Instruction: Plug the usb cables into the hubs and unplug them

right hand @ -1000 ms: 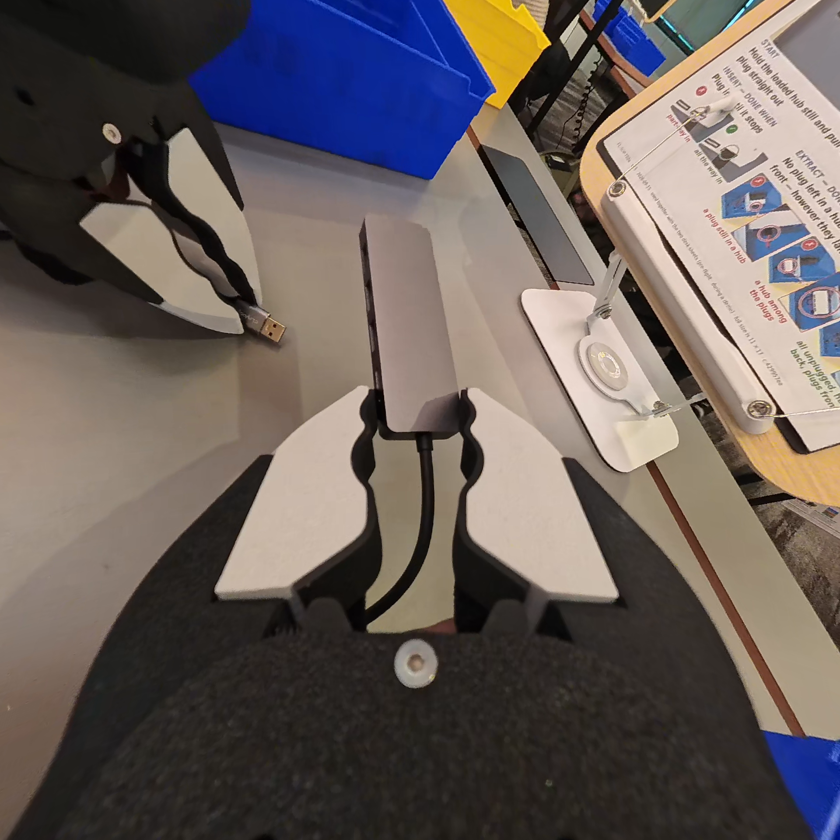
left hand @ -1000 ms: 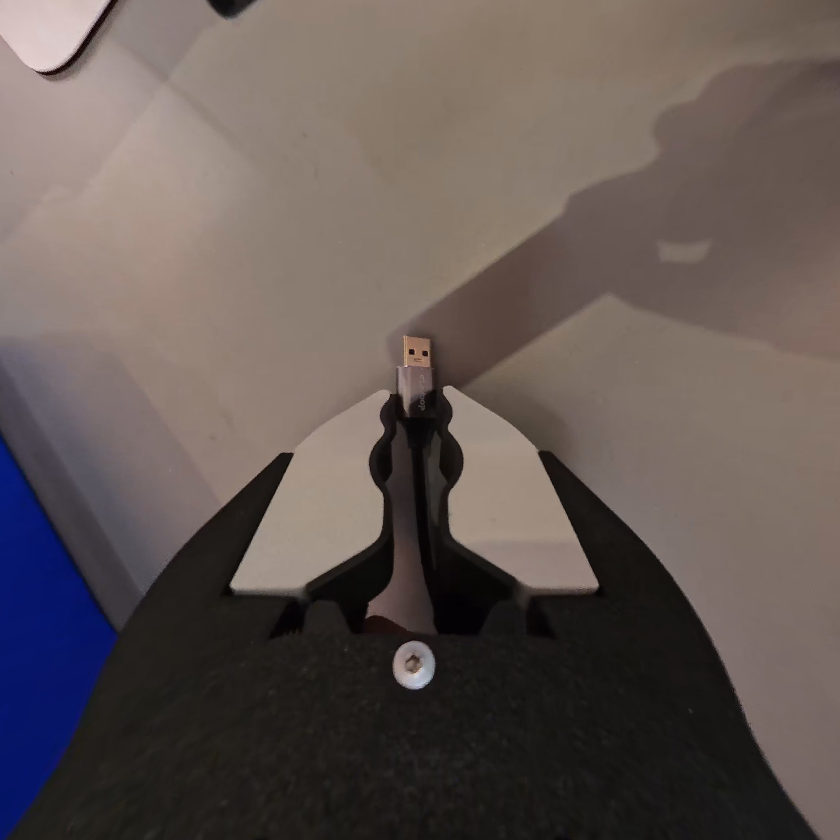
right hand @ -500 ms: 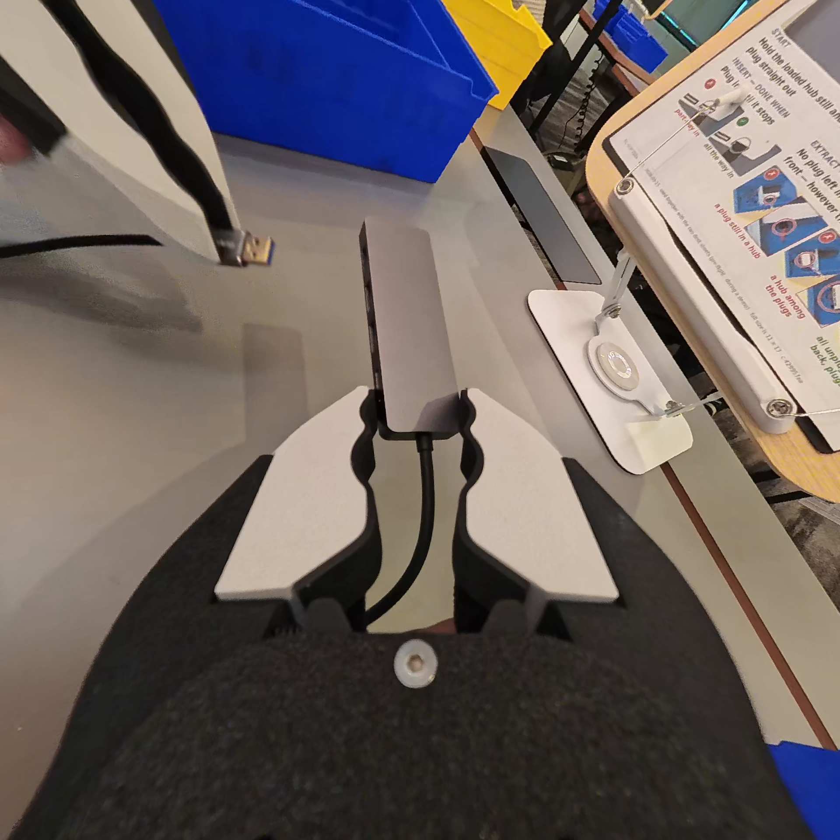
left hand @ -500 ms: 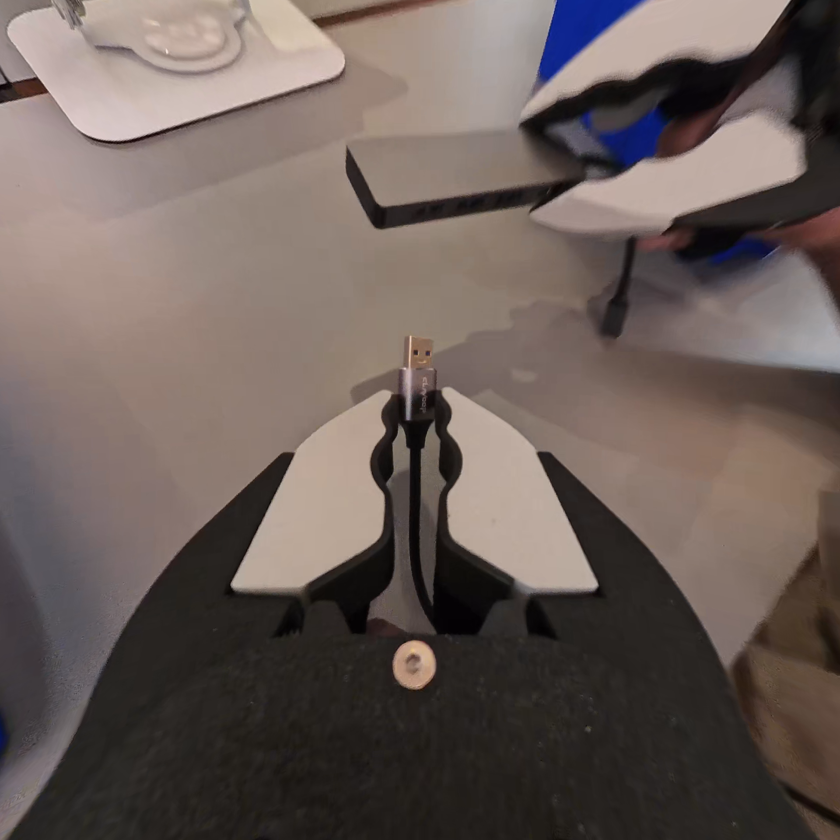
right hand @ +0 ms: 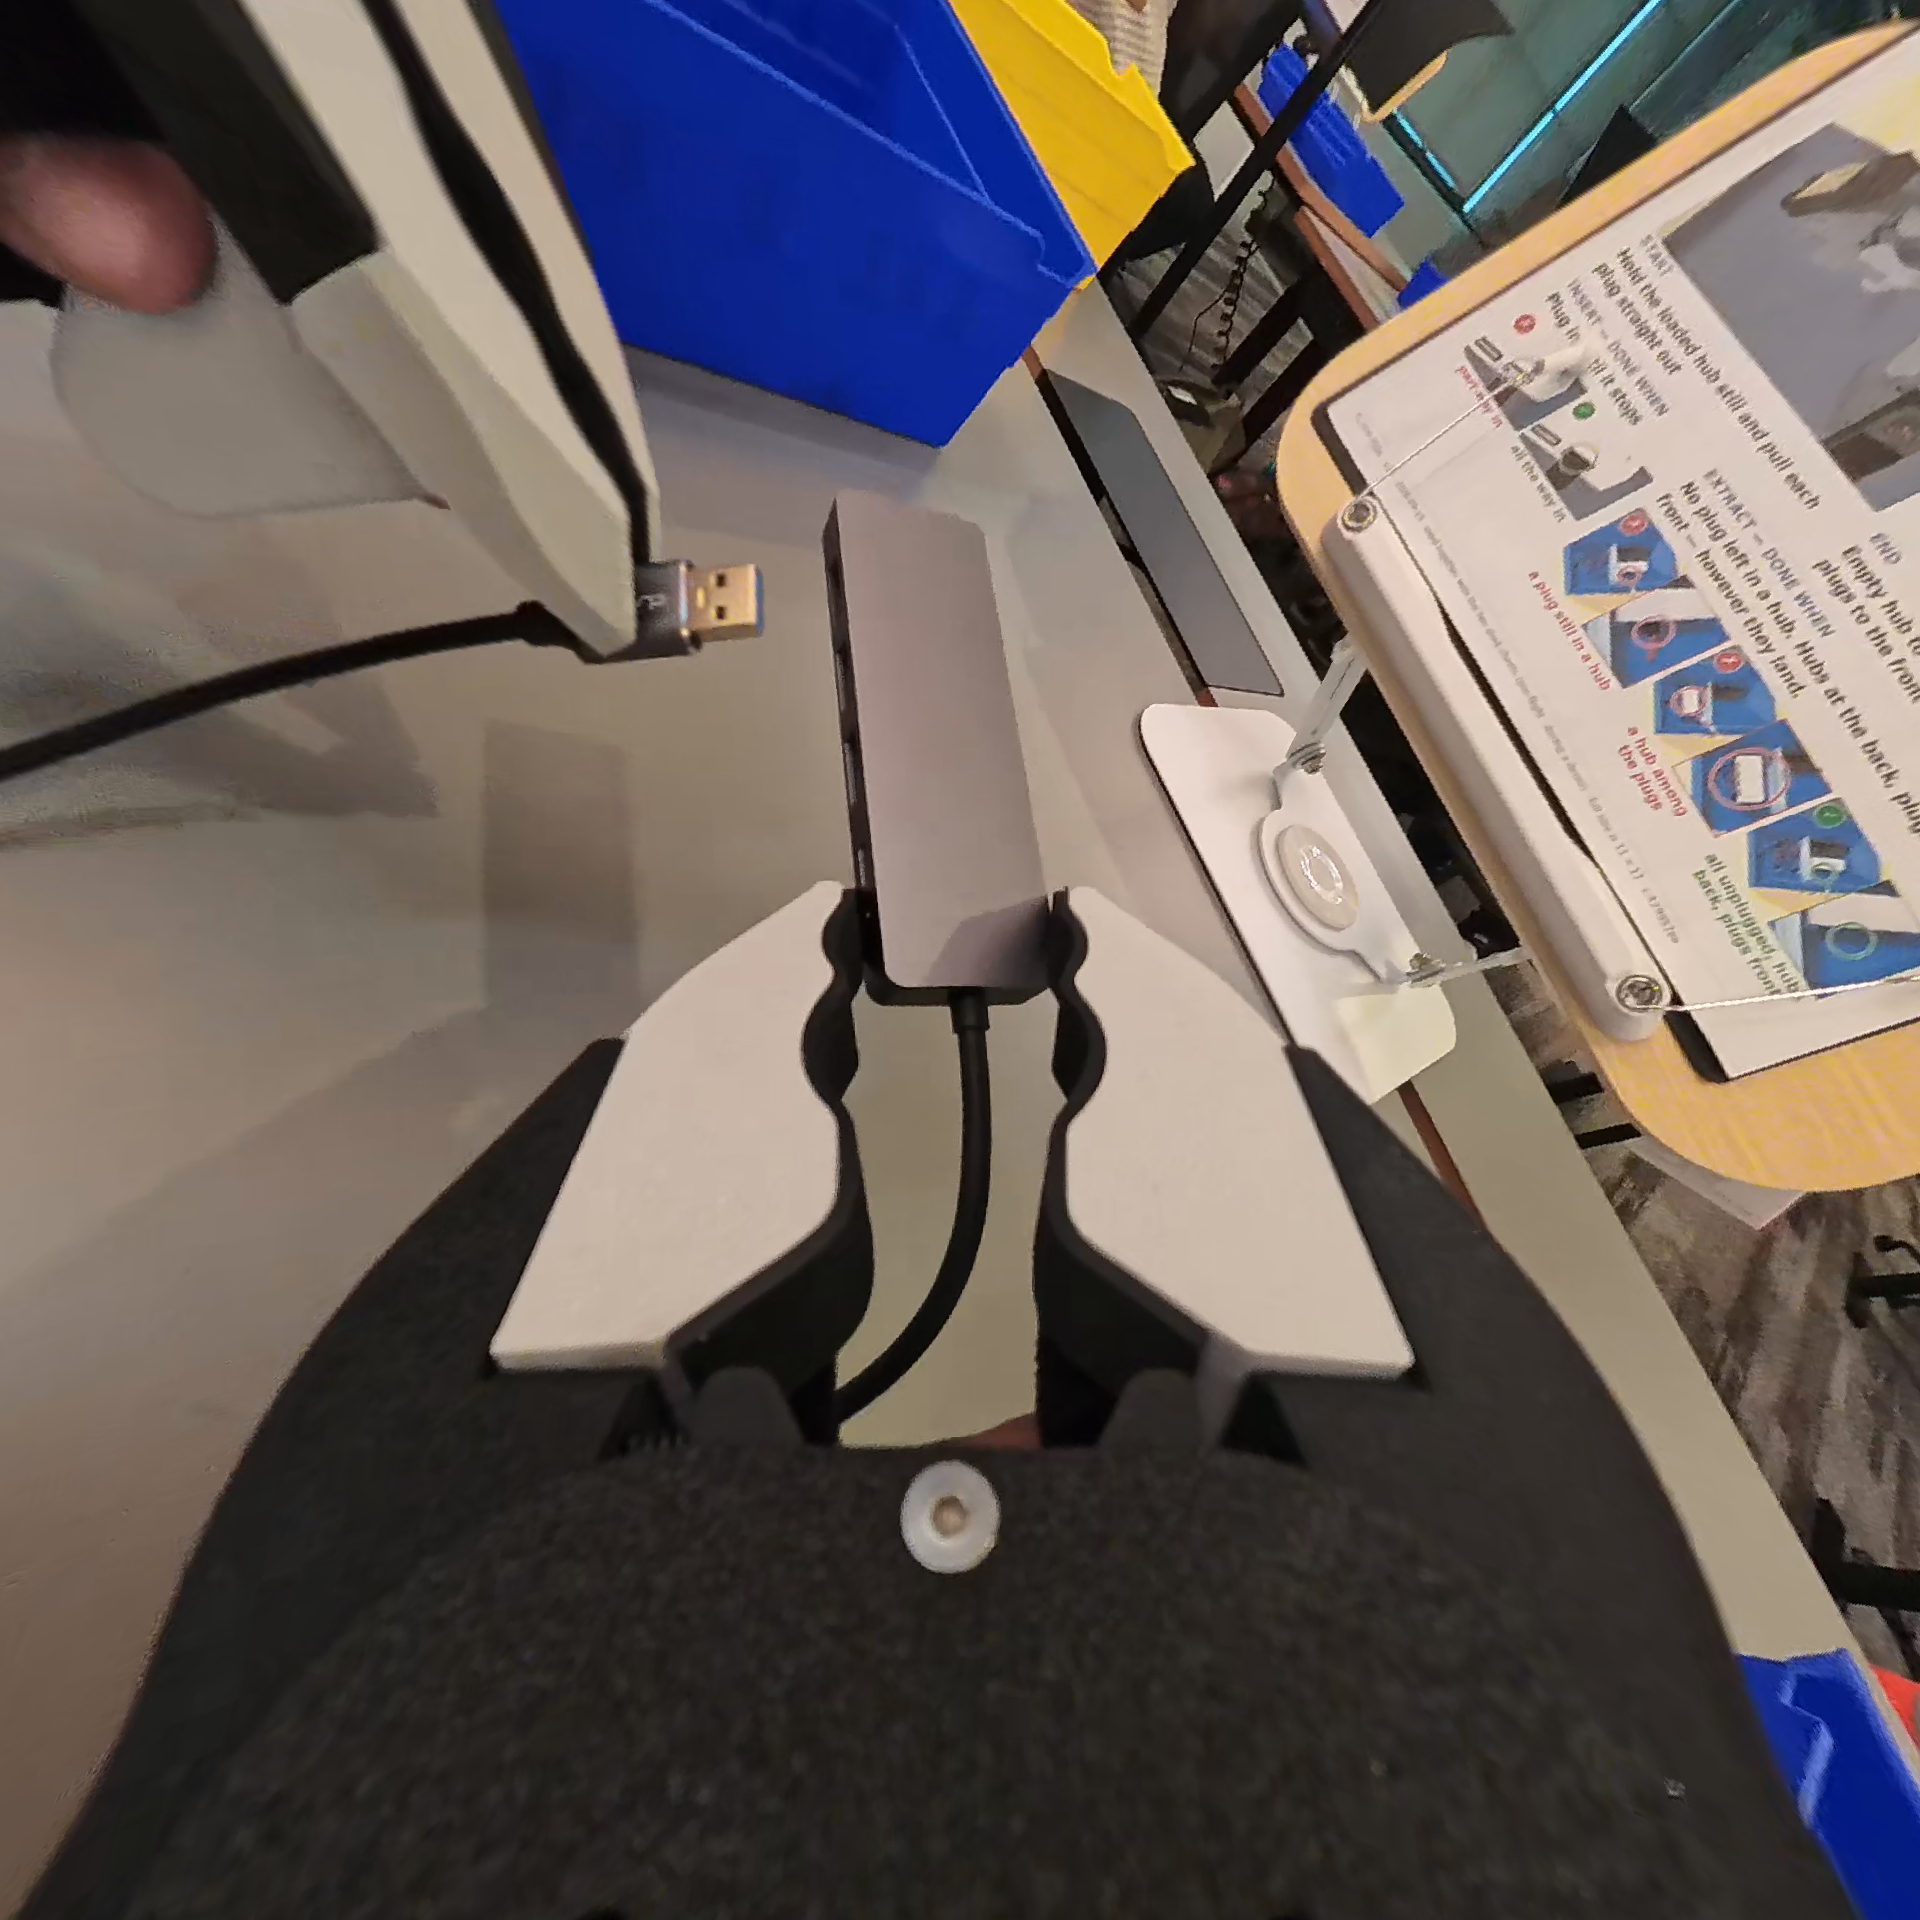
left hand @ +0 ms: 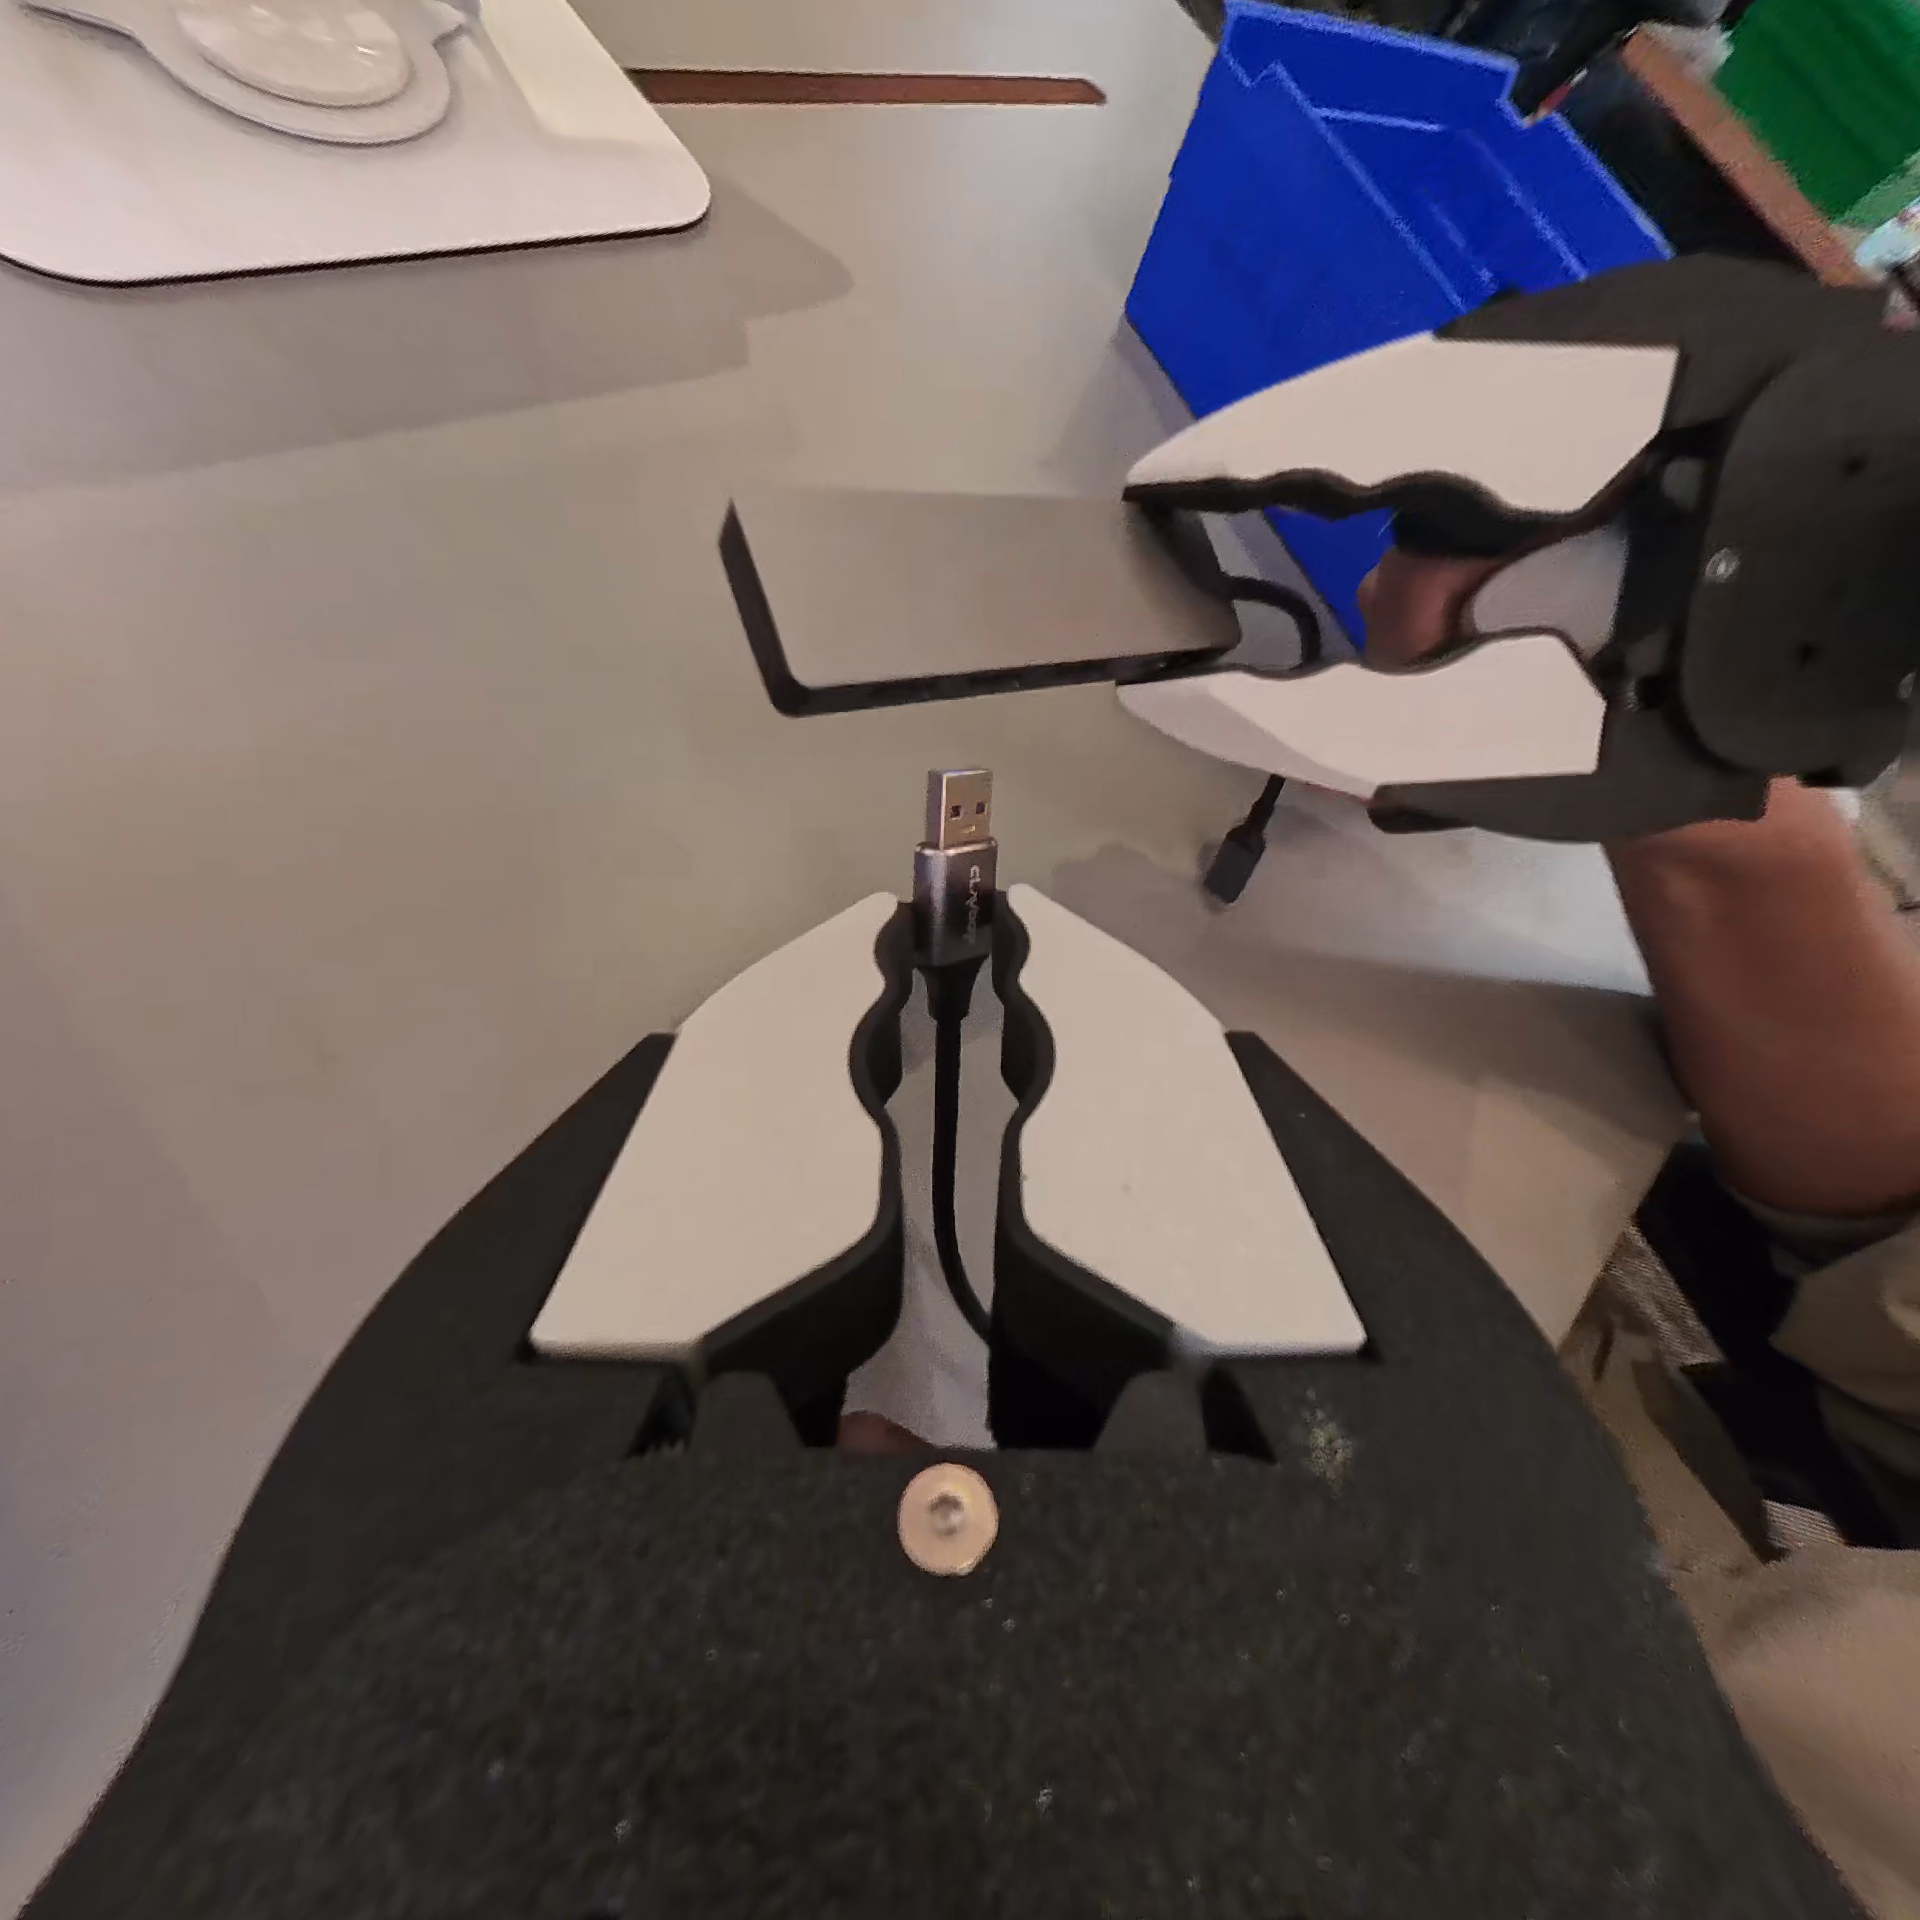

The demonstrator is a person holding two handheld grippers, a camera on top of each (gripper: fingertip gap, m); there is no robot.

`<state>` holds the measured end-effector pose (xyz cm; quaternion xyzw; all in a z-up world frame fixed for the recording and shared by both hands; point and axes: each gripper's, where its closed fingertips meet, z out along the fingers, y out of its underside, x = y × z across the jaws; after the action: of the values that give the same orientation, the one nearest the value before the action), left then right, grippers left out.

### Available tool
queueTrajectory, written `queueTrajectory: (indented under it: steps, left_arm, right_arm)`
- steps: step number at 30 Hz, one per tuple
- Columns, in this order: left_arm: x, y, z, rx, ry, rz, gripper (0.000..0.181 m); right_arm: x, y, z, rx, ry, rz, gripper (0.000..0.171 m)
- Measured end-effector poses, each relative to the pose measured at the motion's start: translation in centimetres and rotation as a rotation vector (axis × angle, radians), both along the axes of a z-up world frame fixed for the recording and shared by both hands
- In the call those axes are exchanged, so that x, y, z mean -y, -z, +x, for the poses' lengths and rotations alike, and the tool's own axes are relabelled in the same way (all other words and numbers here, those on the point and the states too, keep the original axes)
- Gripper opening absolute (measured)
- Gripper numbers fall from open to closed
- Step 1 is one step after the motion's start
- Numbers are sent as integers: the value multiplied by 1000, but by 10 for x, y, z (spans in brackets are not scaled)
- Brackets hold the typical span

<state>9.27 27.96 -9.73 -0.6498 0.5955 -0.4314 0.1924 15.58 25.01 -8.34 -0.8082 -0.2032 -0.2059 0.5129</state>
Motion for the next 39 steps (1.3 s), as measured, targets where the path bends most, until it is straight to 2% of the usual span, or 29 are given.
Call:
queueTrajectory:
  steps: [5,14,19,26,30,32,33,36,39]
  left_arm:
    - [-3,-2,2,-8,36,-131,8]
    - [-7,10,3,-44,87,-187,8]
    - [-10,21,-5,-95,107,-124,8]
    - [-27,74,-24,-375,220,96,8]
    - [-44,84,-24,-408,266,230,13]
    - [-58,83,-27,-394,254,388,41]
    - [-62,80,-30,-378,245,455,46]
    - [-64,68,-42,-287,217,703,51]
    - [-68,59,-46,-205,200,994,47]
  right_arm:
    - [1,-1,0,3,-6,7,34]
    - [2,2,0,-13,-16,-4,34]
    - [4,5,6,-17,-7,-20,34]
    - [5,11,6,-4,-10,-56,34]
    - [6,11,6,-5,-11,-61,35]
    - [7,11,7,-8,-9,-60,34]
    - [7,10,8,-10,-8,-59,34]
    - [8,10,10,-13,-5,-59,34]
    - [8,10,11,-17,-5,-60,35]
